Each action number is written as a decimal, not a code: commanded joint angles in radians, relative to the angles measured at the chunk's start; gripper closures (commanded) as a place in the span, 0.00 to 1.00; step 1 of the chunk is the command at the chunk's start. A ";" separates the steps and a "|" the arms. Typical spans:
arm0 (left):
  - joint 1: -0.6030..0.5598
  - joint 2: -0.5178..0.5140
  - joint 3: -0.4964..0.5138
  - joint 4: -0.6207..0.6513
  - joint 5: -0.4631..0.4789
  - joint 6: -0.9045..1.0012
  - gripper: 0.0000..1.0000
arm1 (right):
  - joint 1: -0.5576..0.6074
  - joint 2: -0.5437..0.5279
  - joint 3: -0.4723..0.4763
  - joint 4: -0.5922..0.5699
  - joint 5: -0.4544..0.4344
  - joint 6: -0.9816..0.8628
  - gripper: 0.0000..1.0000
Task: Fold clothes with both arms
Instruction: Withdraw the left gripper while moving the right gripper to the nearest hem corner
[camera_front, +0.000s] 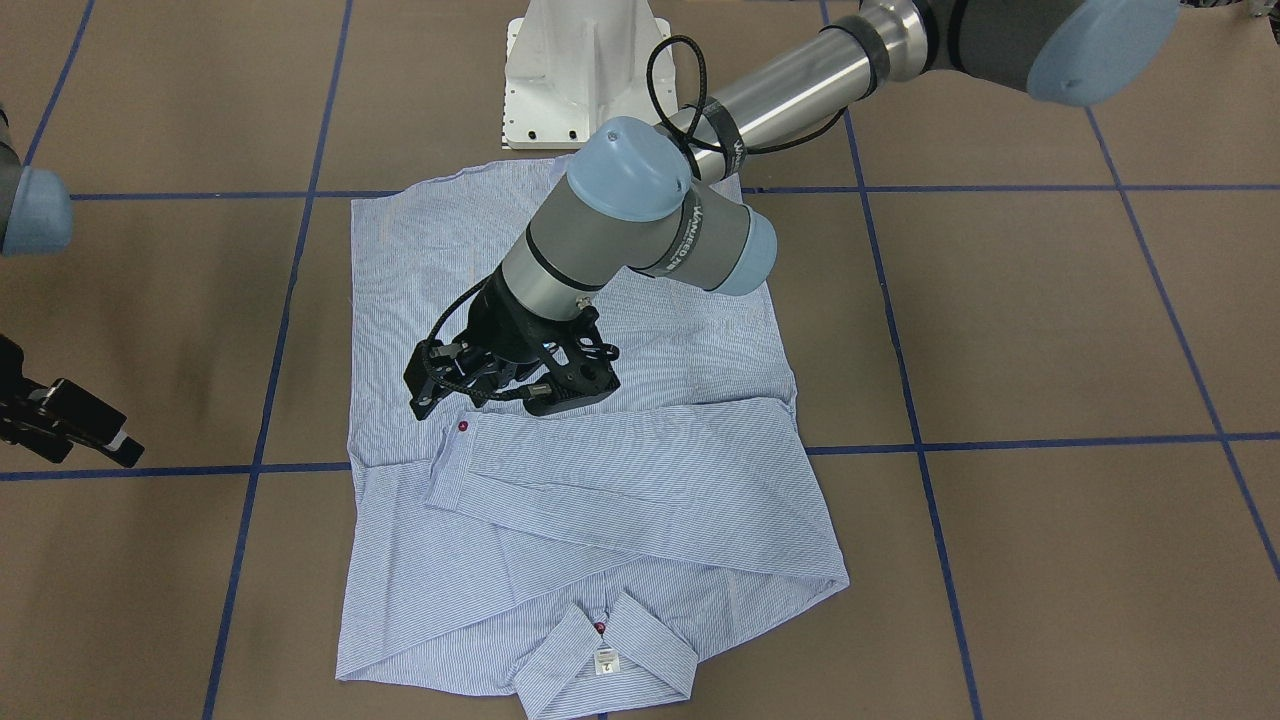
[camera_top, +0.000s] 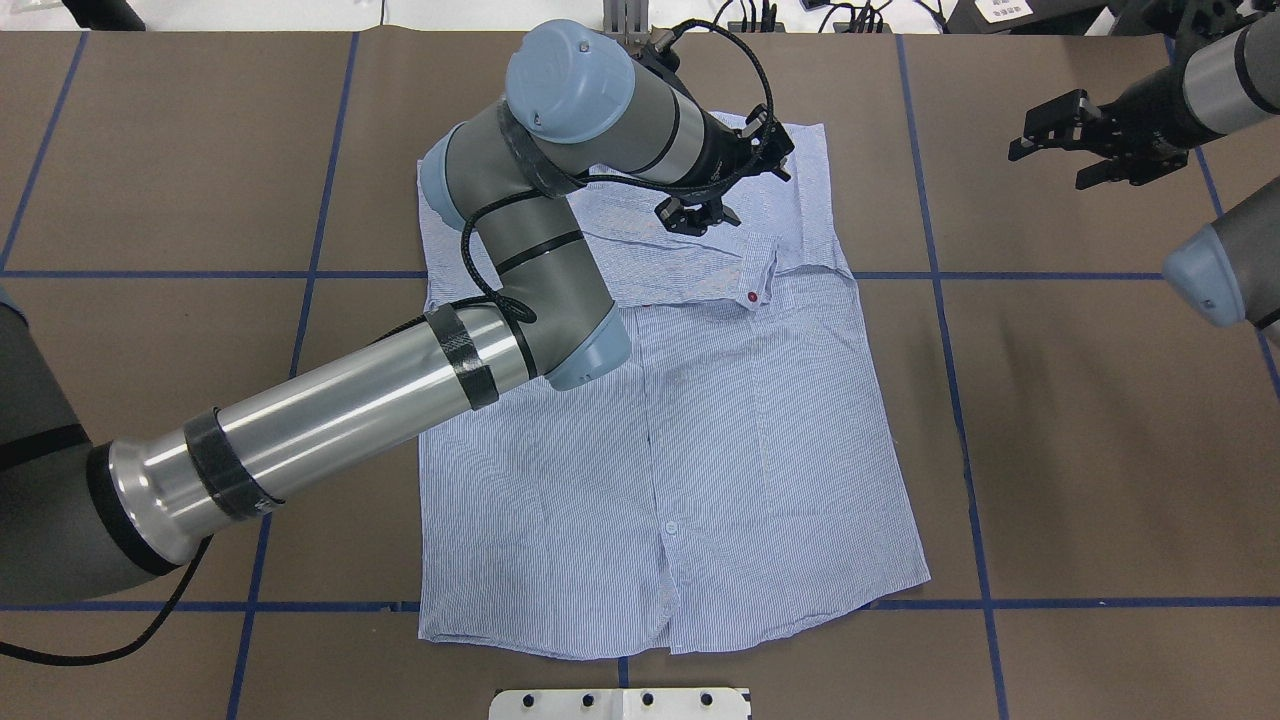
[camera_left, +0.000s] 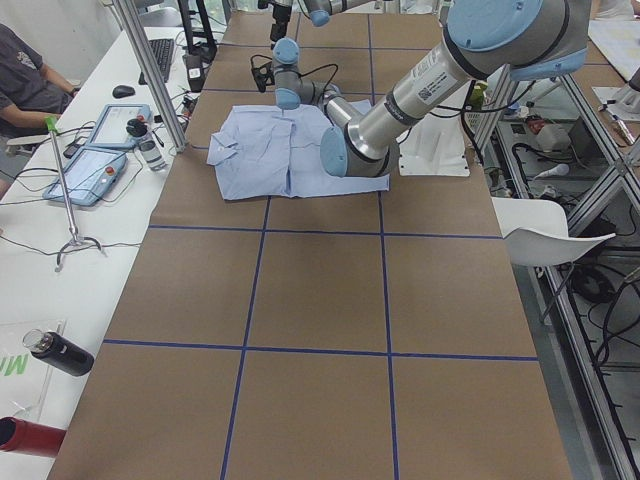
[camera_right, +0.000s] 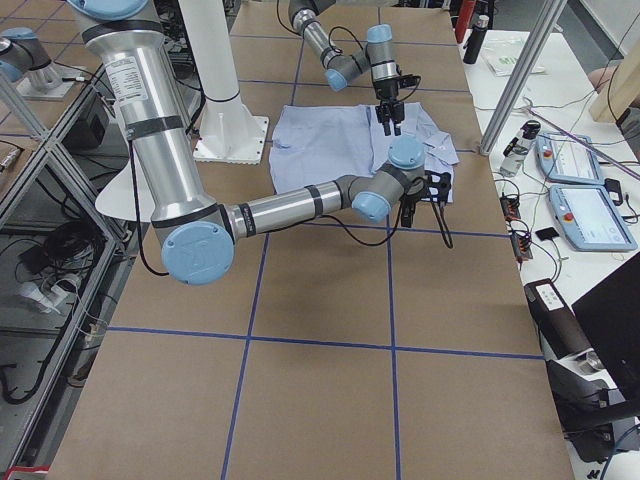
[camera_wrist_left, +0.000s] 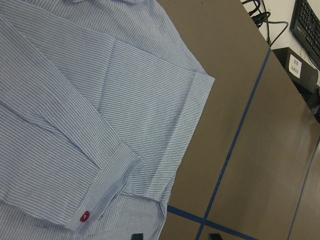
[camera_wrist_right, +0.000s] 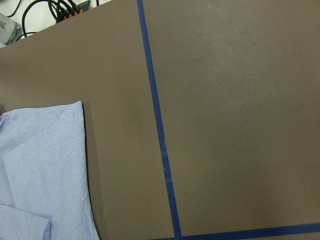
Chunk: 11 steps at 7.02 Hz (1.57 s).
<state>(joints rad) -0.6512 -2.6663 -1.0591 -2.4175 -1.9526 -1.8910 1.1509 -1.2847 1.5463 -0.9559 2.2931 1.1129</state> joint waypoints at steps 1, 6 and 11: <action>-0.004 0.087 -0.130 0.014 -0.008 0.009 0.07 | -0.063 -0.024 0.085 0.000 -0.017 0.164 0.00; -0.086 0.555 -0.555 0.049 -0.094 0.319 0.08 | -0.374 -0.296 0.453 -0.003 -0.254 0.543 0.00; -0.130 0.615 -0.641 0.135 -0.114 0.409 0.08 | -0.764 -0.401 0.564 -0.026 -0.575 0.878 0.02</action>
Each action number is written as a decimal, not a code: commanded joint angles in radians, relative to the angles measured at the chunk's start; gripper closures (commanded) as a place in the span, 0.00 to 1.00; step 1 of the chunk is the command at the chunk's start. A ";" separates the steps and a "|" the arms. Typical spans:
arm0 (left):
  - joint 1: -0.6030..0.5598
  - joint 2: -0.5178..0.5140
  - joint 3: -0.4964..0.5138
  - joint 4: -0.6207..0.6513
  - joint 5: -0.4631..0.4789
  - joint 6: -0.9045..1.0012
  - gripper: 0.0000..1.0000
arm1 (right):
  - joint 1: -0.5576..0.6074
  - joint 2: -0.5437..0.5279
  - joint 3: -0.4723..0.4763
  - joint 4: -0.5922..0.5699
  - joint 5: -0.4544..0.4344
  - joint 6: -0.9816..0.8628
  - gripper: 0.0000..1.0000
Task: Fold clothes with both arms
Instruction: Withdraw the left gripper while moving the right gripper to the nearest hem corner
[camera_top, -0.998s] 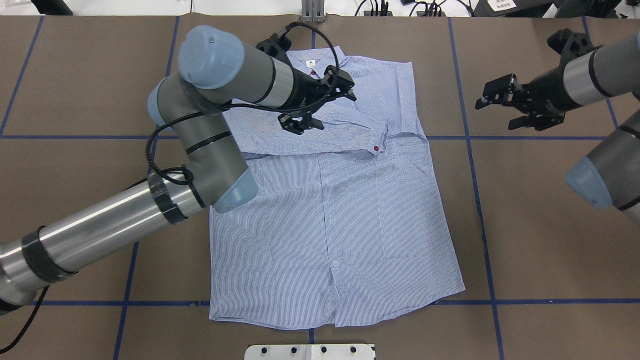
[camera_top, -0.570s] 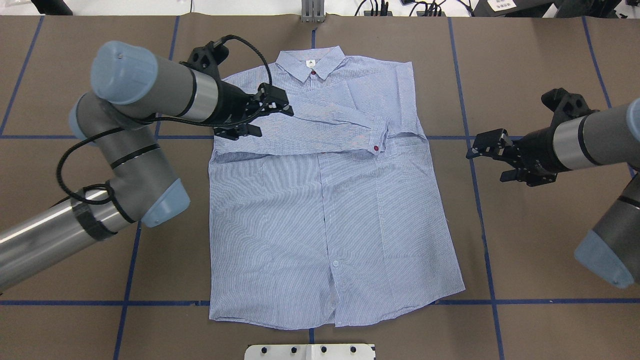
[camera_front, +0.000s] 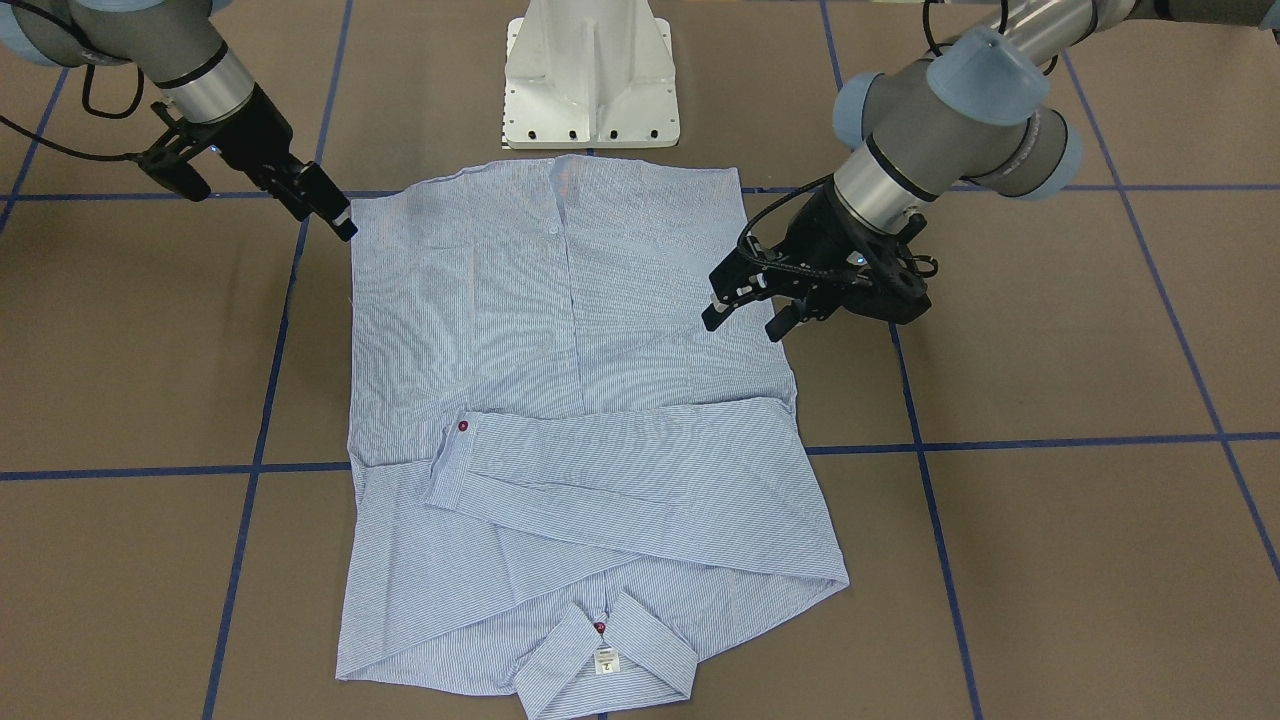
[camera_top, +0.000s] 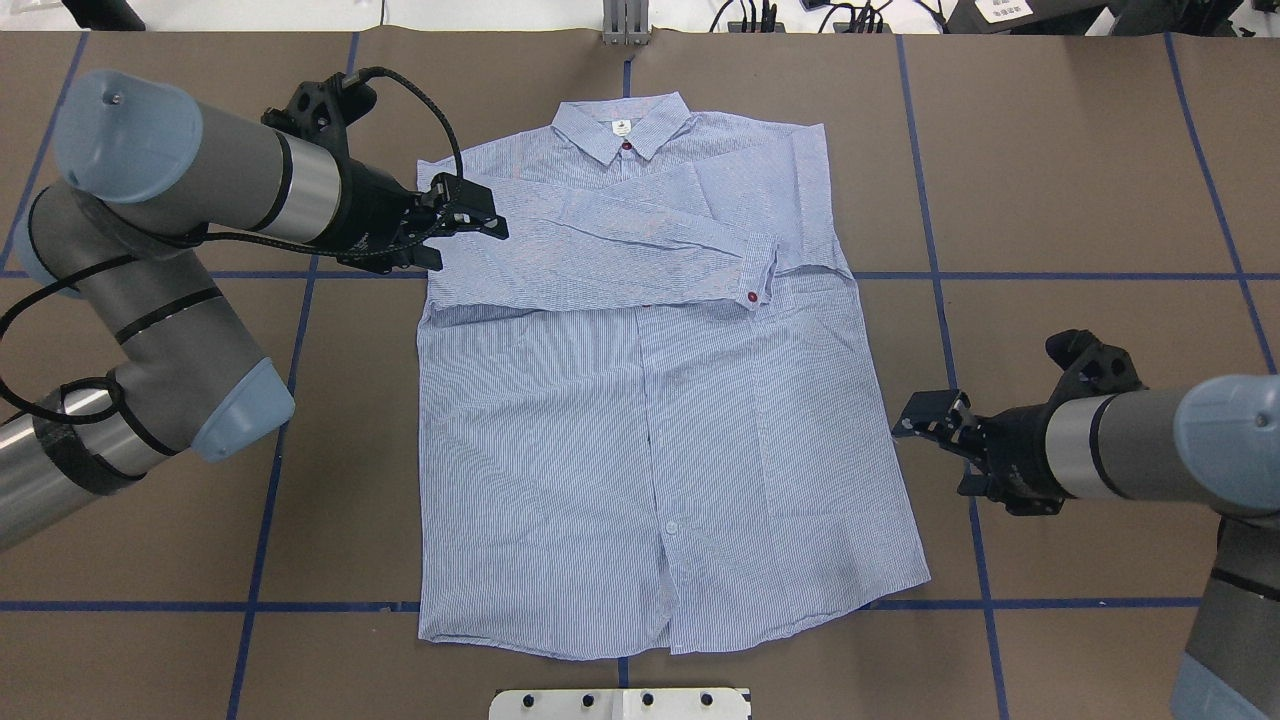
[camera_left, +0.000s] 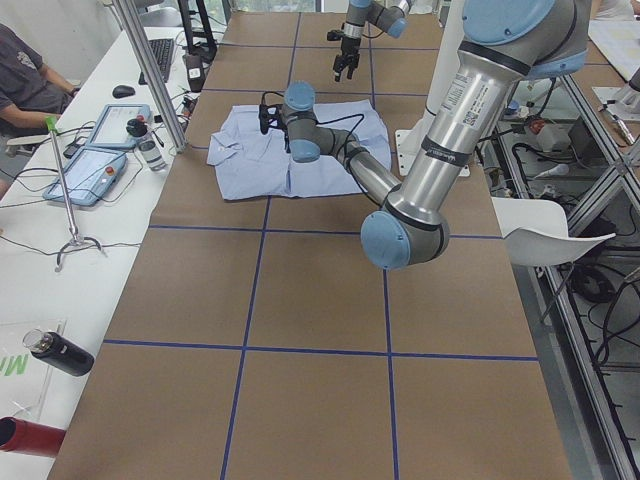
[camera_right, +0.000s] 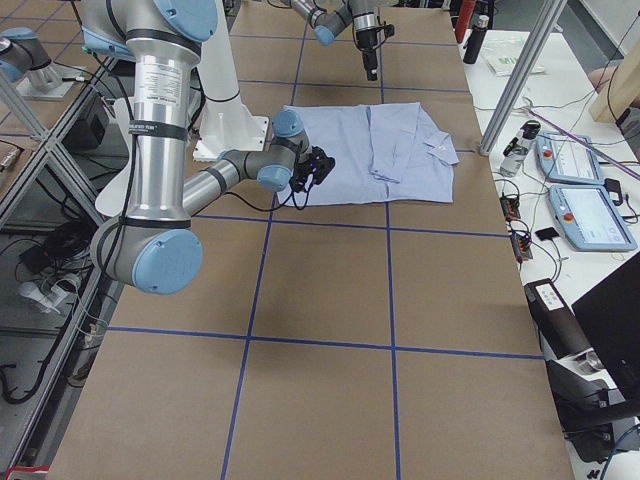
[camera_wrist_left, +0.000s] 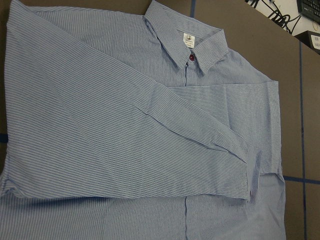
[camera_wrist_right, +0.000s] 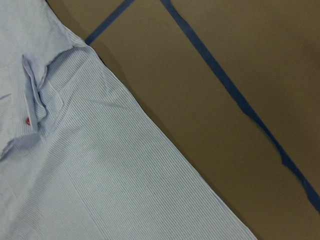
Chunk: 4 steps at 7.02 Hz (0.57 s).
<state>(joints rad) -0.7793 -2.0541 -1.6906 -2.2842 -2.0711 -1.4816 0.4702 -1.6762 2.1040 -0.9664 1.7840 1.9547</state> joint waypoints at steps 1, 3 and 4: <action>-0.002 0.006 -0.023 0.002 0.009 -0.003 0.07 | -0.131 -0.013 0.007 -0.047 -0.105 0.036 0.02; -0.003 0.029 -0.047 0.002 0.019 -0.003 0.07 | -0.208 -0.033 -0.001 -0.072 -0.176 0.059 0.04; -0.003 0.029 -0.049 0.002 0.023 -0.003 0.07 | -0.232 -0.034 -0.005 -0.072 -0.178 0.088 0.05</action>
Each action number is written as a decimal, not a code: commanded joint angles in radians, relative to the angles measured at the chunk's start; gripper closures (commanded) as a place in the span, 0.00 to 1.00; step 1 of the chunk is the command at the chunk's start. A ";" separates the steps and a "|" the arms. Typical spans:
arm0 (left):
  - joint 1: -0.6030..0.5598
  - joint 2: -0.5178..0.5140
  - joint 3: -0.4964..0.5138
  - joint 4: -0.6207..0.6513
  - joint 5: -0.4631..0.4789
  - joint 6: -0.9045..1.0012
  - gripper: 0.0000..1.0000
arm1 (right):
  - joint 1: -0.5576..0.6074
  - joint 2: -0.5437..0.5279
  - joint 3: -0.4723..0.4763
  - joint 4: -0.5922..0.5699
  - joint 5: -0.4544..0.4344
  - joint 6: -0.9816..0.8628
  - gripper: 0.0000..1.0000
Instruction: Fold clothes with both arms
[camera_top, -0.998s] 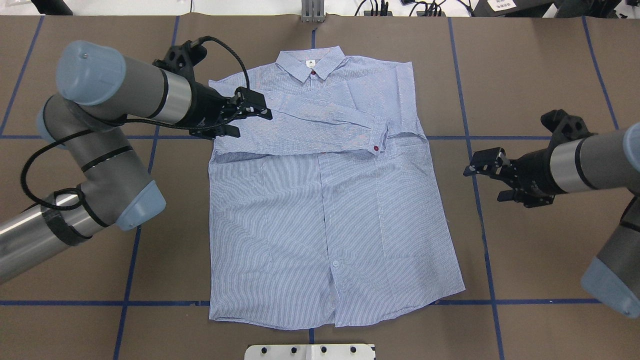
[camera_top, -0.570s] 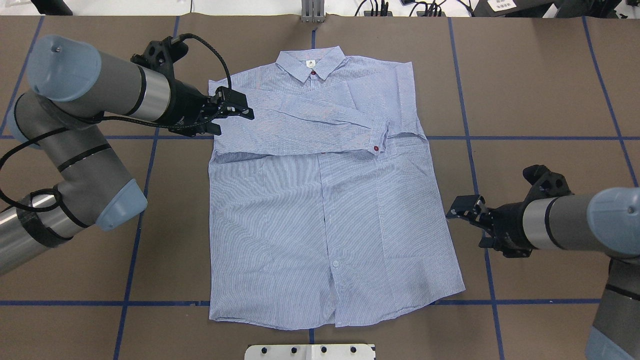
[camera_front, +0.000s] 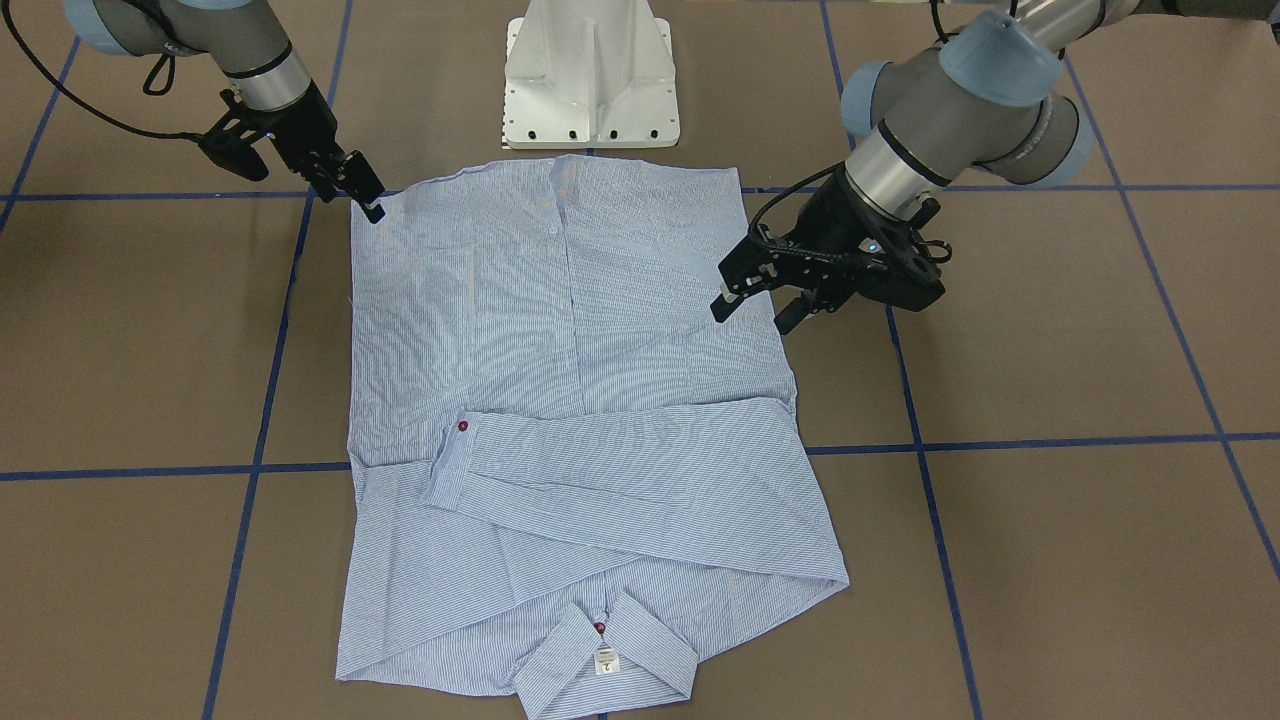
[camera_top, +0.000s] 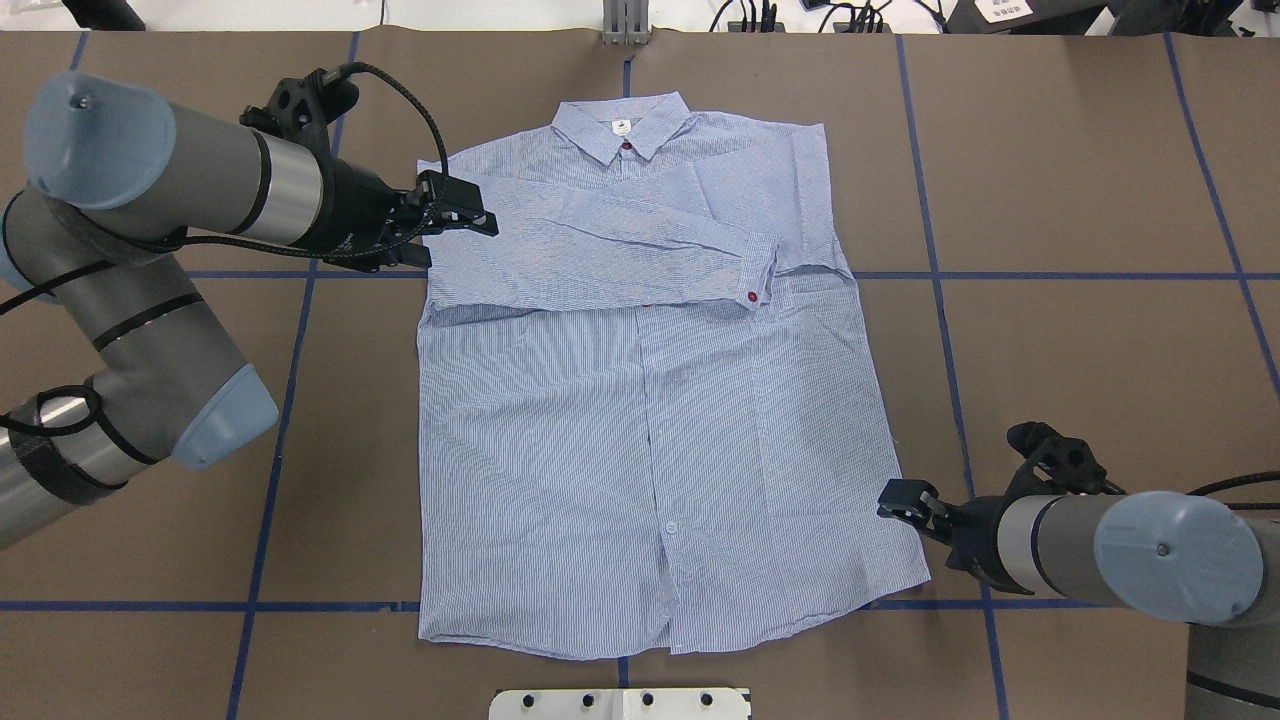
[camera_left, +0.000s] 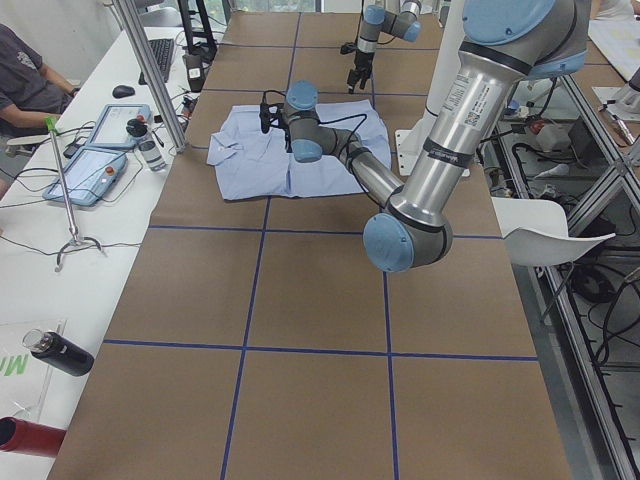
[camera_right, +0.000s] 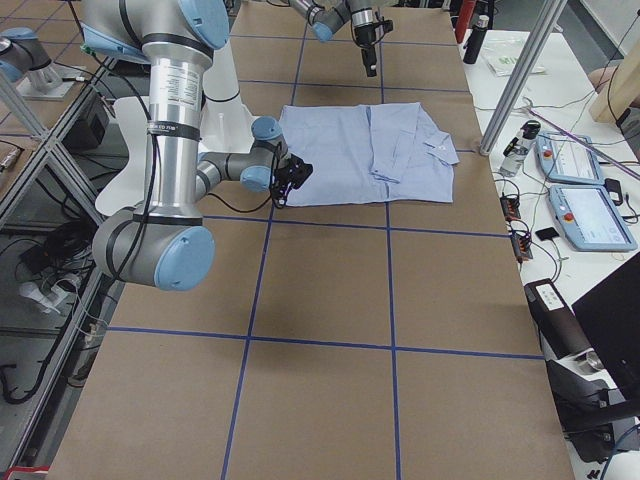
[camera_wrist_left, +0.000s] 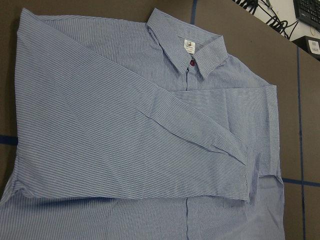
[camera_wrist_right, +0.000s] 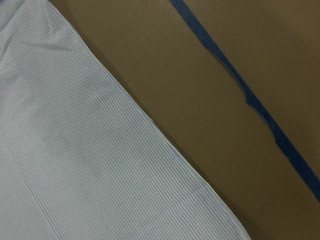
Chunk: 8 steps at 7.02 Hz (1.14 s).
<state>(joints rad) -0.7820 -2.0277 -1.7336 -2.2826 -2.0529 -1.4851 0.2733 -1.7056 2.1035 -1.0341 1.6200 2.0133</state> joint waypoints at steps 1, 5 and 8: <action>-0.003 0.004 -0.014 0.000 0.007 0.000 0.07 | -0.037 -0.009 -0.007 -0.004 -0.014 0.030 0.07; -0.006 0.044 -0.056 0.000 0.005 0.000 0.07 | -0.045 -0.014 -0.028 -0.004 -0.012 0.032 0.13; -0.006 0.044 -0.058 0.000 0.005 0.000 0.07 | -0.054 -0.008 -0.028 -0.004 -0.005 0.036 0.15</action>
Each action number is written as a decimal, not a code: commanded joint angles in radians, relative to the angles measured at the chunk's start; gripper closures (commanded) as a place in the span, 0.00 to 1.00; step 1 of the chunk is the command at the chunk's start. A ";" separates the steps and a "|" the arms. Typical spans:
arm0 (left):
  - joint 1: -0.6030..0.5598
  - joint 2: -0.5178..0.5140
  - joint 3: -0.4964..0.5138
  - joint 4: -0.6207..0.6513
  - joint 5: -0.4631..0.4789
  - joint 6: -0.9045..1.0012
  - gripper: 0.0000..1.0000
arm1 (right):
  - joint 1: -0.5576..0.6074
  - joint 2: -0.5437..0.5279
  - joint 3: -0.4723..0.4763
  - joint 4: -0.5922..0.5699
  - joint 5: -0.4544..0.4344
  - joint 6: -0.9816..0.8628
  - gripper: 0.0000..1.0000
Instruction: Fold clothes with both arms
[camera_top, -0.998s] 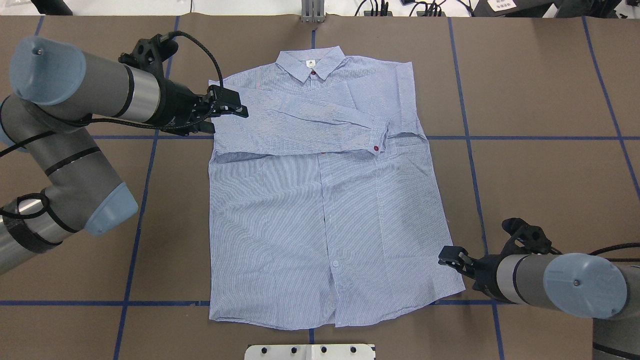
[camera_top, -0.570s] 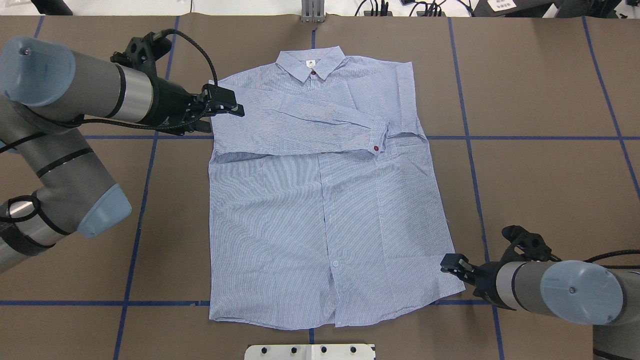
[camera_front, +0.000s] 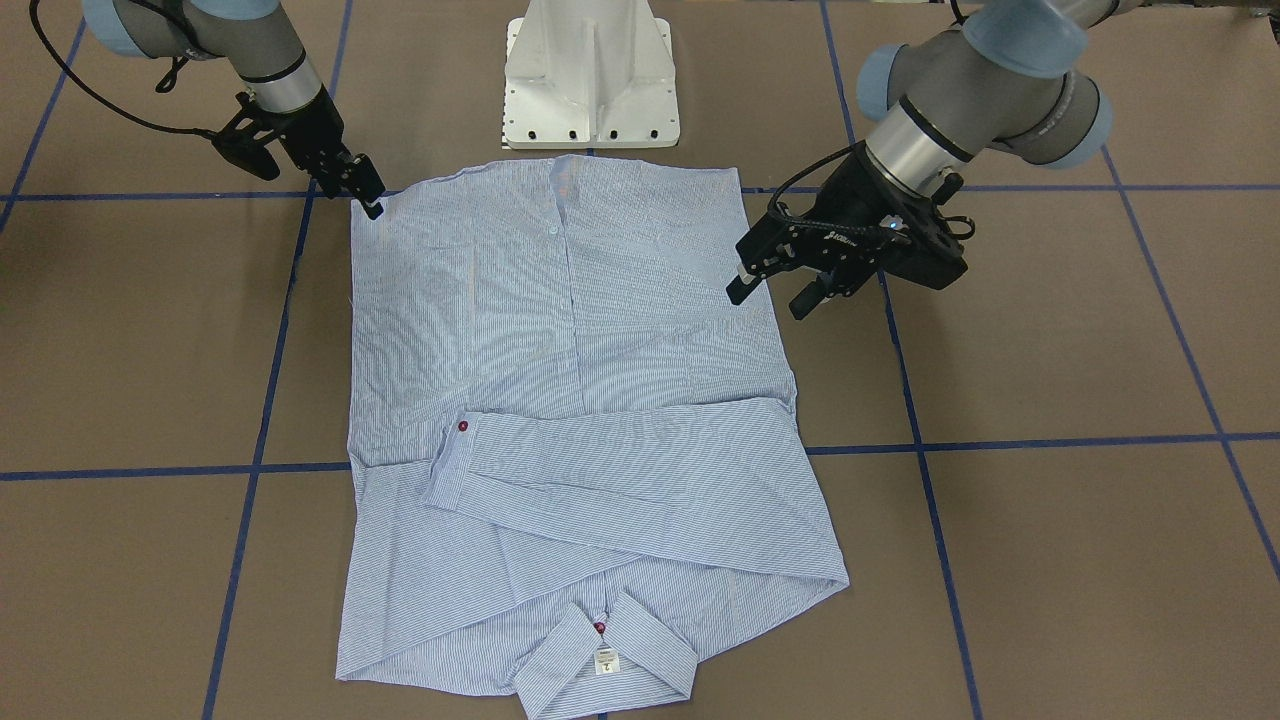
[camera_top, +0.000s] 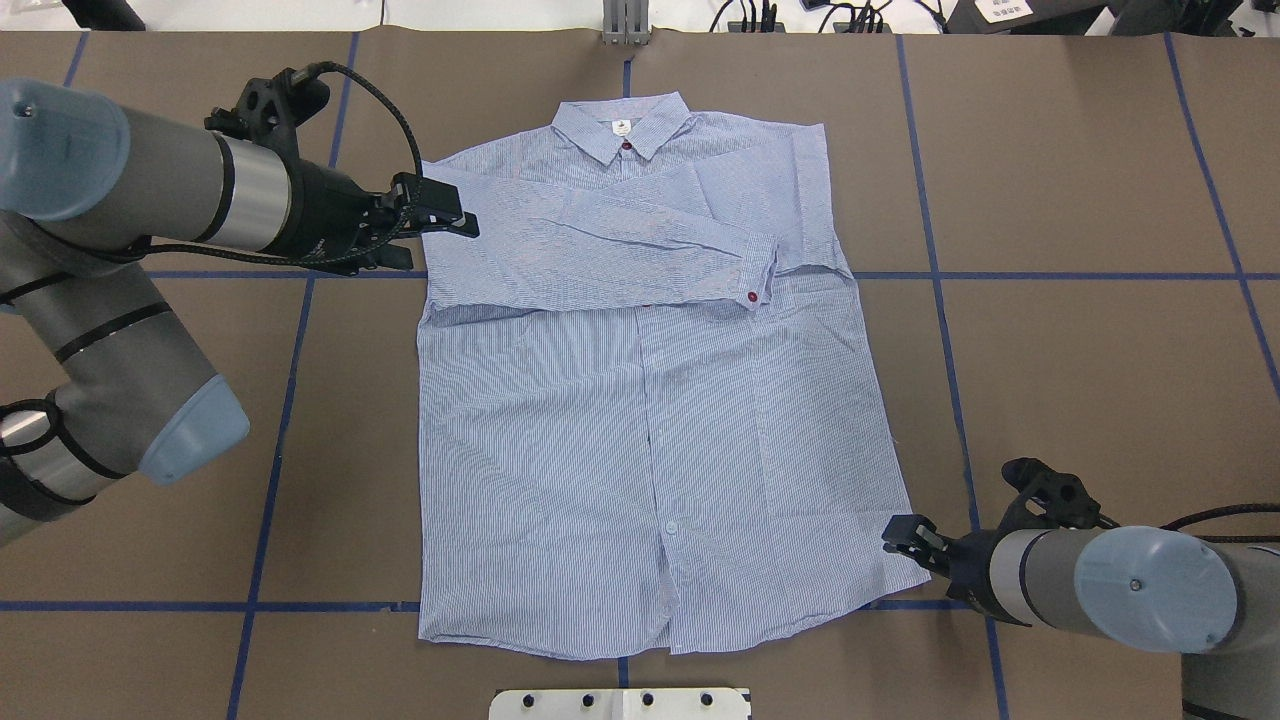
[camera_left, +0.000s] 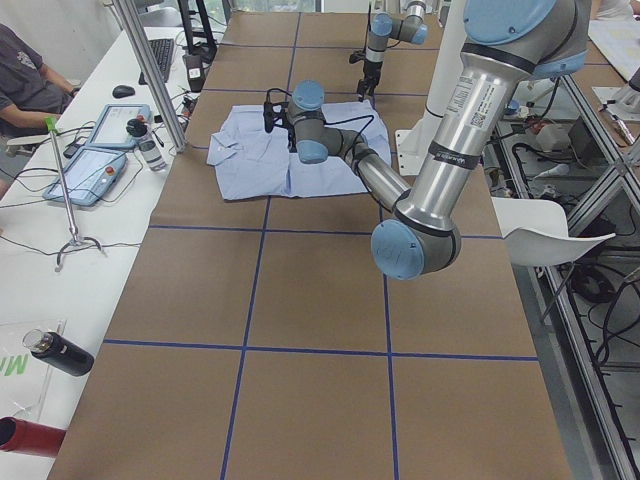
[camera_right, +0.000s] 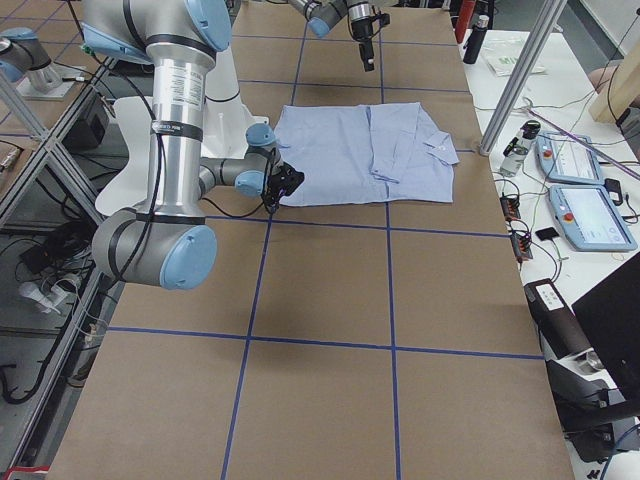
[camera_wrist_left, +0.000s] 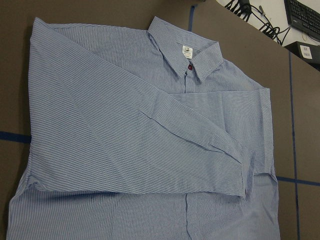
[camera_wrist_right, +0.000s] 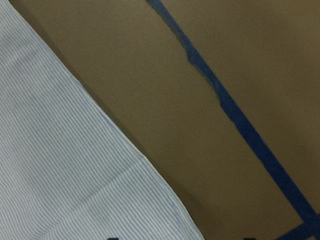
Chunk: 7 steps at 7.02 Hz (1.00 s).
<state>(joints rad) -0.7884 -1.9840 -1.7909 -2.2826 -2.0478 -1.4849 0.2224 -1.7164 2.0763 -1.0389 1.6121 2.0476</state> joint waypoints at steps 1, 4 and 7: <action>-0.002 0.001 -0.002 0.000 0.000 0.000 0.07 | -0.005 0.006 -0.001 0.000 0.005 0.009 0.24; -0.003 0.002 -0.005 0.000 0.000 0.000 0.07 | -0.006 0.000 -0.002 0.000 0.005 0.011 0.58; -0.003 0.002 -0.007 0.002 0.000 0.000 0.07 | -0.005 -0.003 -0.001 0.000 0.012 0.011 1.00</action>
<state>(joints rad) -0.7915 -1.9819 -1.7972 -2.2819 -2.0479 -1.4849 0.2165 -1.7187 2.0747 -1.0385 1.6204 2.0586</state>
